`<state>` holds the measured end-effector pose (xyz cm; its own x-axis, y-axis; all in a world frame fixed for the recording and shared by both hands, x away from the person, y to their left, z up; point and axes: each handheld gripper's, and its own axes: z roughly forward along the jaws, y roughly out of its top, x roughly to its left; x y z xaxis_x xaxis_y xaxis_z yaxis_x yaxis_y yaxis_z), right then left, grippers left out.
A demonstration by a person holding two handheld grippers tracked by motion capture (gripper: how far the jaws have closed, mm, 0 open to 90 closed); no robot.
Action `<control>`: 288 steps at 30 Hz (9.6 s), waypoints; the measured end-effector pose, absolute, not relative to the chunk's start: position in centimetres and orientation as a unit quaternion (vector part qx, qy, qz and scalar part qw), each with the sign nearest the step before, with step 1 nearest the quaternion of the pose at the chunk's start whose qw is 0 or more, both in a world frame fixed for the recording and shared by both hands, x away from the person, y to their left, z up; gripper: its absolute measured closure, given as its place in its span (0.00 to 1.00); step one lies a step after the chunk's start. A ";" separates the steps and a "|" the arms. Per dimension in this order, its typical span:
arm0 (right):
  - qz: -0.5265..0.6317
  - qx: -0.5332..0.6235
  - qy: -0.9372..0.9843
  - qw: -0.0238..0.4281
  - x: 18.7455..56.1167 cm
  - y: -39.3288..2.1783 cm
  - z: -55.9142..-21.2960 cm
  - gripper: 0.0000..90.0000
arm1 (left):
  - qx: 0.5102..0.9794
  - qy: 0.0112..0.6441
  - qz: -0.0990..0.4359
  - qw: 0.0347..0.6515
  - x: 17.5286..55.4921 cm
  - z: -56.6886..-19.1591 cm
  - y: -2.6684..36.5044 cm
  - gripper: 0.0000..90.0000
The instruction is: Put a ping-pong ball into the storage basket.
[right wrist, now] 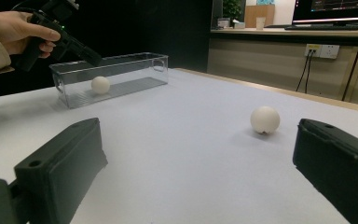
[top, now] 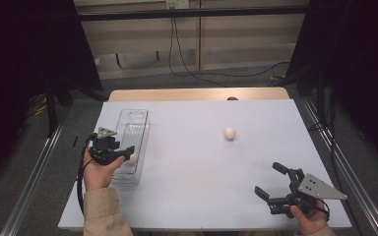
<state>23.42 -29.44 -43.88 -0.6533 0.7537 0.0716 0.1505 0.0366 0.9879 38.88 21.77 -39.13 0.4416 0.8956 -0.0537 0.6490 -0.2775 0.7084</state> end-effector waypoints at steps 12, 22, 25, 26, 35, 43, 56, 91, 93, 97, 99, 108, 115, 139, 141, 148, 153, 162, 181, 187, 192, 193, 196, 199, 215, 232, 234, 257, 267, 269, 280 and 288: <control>0.607 0.335 0.676 0.249 23.5 -29.4 -43.9 0.01 | 0.773 0.491 0.175 0.362 38.6 -38.2 20.6 0.34; 0.608 0.333 0.676 0.249 23.5 -29.4 -43.8 0.01 | 0.779 0.482 0.165 0.365 38.6 -37.7 19.5 0.28; 0.607 0.333 0.677 0.249 23.5 -29.4 -43.8 0.01 | 0.781 0.478 0.163 0.368 38.5 -37.6 19.0 0.27; 0.608 0.333 0.677 0.249 23.5 -29.4 -43.9 0.01 | 0.781 0.476 0.162 0.370 38.5 -37.5 18.9 0.26; 0.608 0.332 0.677 0.248 23.6 -29.3 -43.8 0.01 | 0.788 0.460 0.149 0.380 38.4 -37.1 17.4 0.20; 0.606 0.333 0.678 0.249 23.6 -29.3 -43.9 0.01 | 0.792 0.451 0.140 0.386 38.4 -37.1 16.1 0.18; 0.606 0.334 0.678 0.247 23.7 -29.3 -43.9 0.01 | 0.804 0.434 0.132 0.385 38.5 -37.3 14.5 0.16; 0.606 0.334 0.679 0.247 23.7 -29.3 -43.9 0.01 | 0.814 0.413 0.119 0.390 38.4 -38.0 11.5 0.15; 0.606 0.335 0.678 0.247 23.7 -29.3 -43.9 0.01 | 0.813 0.413 0.118 0.392 38.4 -38.1 11.2 0.14; 0.605 0.334 0.679 0.248 23.7 -29.3 -43.9 0.02 | 0.816 0.410 0.117 0.390 38.4 -38.2 10.8 0.14; 0.605 0.335 0.679 0.248 23.7 -29.3 -43.9 0.02 | 0.815 0.410 0.119 0.392 38.4 -38.3 10.6 0.14; 0.604 0.336 0.679 0.247 23.7 -29.3 -43.9 0.01 | 0.817 0.402 0.116 0.396 38.4 -38.7 9.5 0.14; 0.600 0.335 0.683 0.247 23.7 -29.2 -43.9 0.01 | 0.822 0.394 0.112 0.395 38.3 -39.0 8.6 0.13; 0.601 0.336 0.682 0.247 23.7 -29.2 -43.9 0.02 | 0.830 0.379 0.112 0.393 38.3 -39.8 6.5 0.13; 0.601 0.337 0.682 0.246 23.7 -29.3 -43.9 0.02 | 0.830 0.380 0.109 0.393 38.3 -39.9 6.3 0.13; 0.602 0.337 0.681 0.246 23.7 -29.3 -43.9 0.02 | 0.831 0.377 0.109 0.393 38.3 -40.1 5.8 0.13; 0.602 0.337 0.681 0.246 23.7 -29.3 -43.9 0.02 | 0.833 0.374 0.108 0.393 38.4 -40.2 5.4 0.13; 0.602 0.337 0.681 0.245 23.7 -29.3 -43.9 0.02 | 0.835 0.371 0.107 0.392 38.4 -40.5 4.7 0.13; 0.603 0.337 0.680 0.245 23.7 -29.3 -43.8 0.02 | 0.840 0.363 0.106 0.390 38.6 -41.1 3.5 0.12; 0.603 0.338 0.680 0.245 23.7 -29.3 -43.8 0.02 | 0.839 0.363 0.105 0.391 38.7 -41.3 3.1 0.12; 0.603 0.338 0.680 0.244 23.7 -29.3 -43.8 0.02 | 0.840 0.361 0.105 0.391 38.7 -41.4 3.0 0.12; 0.603 0.338 0.680 0.245 23.7 -29.3 -43.8 0.02 | 0.840 0.361 0.105 0.391 38.7 -41.4 2.9 0.12; 0.603 0.338 0.680 0.244 23.7 -29.3 -43.8 0.02 | 0.839 0.362 0.105 0.392 38.8 -41.5 2.7 0.12; 0.603 0.338 0.680 0.245 23.7 -29.3 -43.8 0.02 | 0.840 0.360 0.104 0.392 38.8 -41.5 2.6 0.13; 0.603 0.337 0.680 0.245 23.7 -29.4 -43.8 0.02 | 0.841 0.356 0.102 0.394 39.0 -41.8 1.5 0.12; 0.603 0.337 0.680 0.245 23.7 -29.4 -43.8 0.02 | 0.842 0.355 0.100 0.394 39.2 -42.2 0.8 0.12; 0.603 0.337 0.680 0.245 23.7 -29.4 -43.8 0.02 | 0.844 0.353 0.100 0.393 39.2 -42.2 0.8 0.12; 0.603 0.337 0.680 0.245 23.7 -29.3 -43.9 0.02 | 0.842 0.351 0.098 0.397 39.3 -42.4 -0.2 0.12; 0.603 0.338 0.680 0.245 23.7 -29.4 -43.8 0.02 | 0.842 0.352 0.097 0.398 39.4 -42.6 -0.4 0.12; 0.603 0.337 0.680 0.245 23.7 -29.4 -43.8 0.02 | 0.841 0.351 0.097 0.399 39.4 -42.6 -0.5 0.12; 0.603 0.337 0.680 0.245 23.7 -29.4 -43.8 0.02 | 0.841 0.350 0.097 0.401 39.6 -42.7 -0.8 0.12; 0.602 0.337 0.681 0.245 23.7 -29.4 -43.8 0.02 | 0.838 0.354 0.093 0.404 39.7 -42.8 -0.9 0.12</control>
